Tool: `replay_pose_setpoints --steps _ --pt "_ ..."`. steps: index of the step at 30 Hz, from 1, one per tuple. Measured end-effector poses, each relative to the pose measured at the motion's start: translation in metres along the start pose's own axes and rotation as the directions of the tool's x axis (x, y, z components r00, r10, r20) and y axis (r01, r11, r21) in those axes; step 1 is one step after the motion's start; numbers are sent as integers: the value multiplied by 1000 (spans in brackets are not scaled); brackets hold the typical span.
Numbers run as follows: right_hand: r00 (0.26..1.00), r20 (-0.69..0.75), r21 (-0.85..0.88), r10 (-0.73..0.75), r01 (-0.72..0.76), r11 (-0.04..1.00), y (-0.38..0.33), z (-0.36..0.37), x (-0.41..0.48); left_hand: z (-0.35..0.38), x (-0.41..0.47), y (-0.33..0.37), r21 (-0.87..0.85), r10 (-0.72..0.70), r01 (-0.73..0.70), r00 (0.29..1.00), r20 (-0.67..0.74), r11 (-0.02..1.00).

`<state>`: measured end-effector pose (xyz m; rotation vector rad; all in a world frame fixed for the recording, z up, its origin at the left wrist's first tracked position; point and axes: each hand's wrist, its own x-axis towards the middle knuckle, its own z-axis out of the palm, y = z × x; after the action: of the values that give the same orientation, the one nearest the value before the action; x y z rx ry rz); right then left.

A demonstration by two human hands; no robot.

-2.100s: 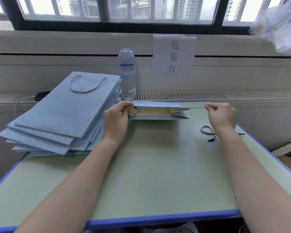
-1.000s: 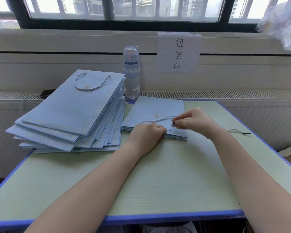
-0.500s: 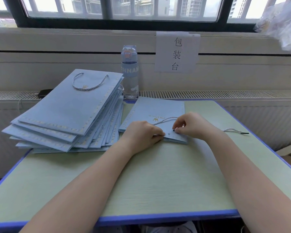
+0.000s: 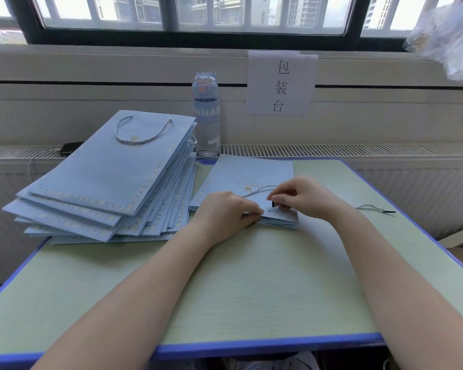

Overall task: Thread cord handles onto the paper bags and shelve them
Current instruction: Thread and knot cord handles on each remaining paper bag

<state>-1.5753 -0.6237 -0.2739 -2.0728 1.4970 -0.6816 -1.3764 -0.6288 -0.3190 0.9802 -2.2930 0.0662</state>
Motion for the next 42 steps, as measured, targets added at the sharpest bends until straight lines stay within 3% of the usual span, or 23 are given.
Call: replay_pose_setpoints --steps 6,18,26,39,42 --pt "999 5 -1 43 -43 999 2 5 3 0 -1 1 10 22 -22 999 -28 1000" --pt "998 -68 67 15 -11 998 -7 -1 -2 0 0 4 86 120 -102 962 -244 991" --pt "988 -151 181 19 9 983 -9 -7 -5 -3 2 9 45 19 0 907 -422 999" --pt "998 13 122 -54 52 991 -12 -14 -10 -7 4 12 15 -51 64 894 -445 998" --pt "994 -44 77 -100 103 992 -11 -9 -8 -6 4 10 -7 -83 89 895 -438 996"
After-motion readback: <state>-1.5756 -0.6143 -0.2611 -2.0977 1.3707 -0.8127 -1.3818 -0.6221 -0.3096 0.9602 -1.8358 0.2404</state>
